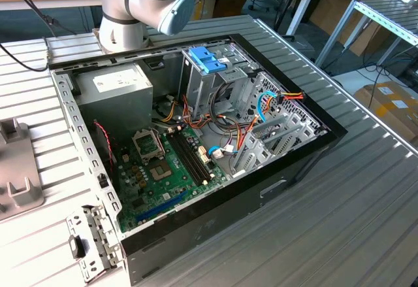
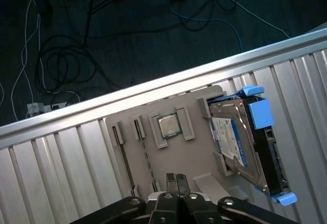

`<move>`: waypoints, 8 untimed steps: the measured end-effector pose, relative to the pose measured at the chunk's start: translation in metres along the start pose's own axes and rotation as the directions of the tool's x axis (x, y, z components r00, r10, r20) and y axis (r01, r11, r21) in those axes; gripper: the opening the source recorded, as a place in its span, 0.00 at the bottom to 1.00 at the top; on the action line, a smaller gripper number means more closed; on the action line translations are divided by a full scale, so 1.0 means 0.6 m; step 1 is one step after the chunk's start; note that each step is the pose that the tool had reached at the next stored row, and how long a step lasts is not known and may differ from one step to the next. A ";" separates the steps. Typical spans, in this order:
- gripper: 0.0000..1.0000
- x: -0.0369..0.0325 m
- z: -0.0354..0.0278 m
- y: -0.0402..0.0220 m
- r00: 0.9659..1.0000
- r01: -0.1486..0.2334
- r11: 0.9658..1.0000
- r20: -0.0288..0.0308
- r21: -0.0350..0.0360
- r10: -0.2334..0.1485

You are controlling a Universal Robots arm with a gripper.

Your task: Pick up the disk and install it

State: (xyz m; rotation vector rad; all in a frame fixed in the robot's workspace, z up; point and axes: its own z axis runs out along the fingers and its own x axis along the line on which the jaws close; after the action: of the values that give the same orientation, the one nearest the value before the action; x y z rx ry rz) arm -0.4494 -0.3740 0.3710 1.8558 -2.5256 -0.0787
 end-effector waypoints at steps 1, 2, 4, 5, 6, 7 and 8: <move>0.11 0.000 0.000 0.000 1.000 0.005 1.000 0.000 0.000 -0.005; 0.11 0.000 0.000 0.000 1.000 0.009 1.000 0.000 0.000 -0.009; 0.11 0.000 0.000 0.000 1.000 0.016 1.000 -0.001 0.000 -0.016; 0.11 0.000 0.000 0.000 1.000 0.018 1.000 -0.001 0.000 -0.018; 0.11 0.000 0.000 0.000 1.000 0.022 1.000 -0.001 -0.001 -0.022; 0.11 0.000 0.000 0.000 1.000 0.025 1.000 -0.001 -0.001 -0.025; 0.11 0.000 0.000 0.000 1.000 0.028 1.000 -0.001 -0.001 -0.028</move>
State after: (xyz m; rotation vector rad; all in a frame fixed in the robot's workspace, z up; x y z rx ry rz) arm -0.4494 -0.3740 0.3710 1.8911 -2.4983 -0.0785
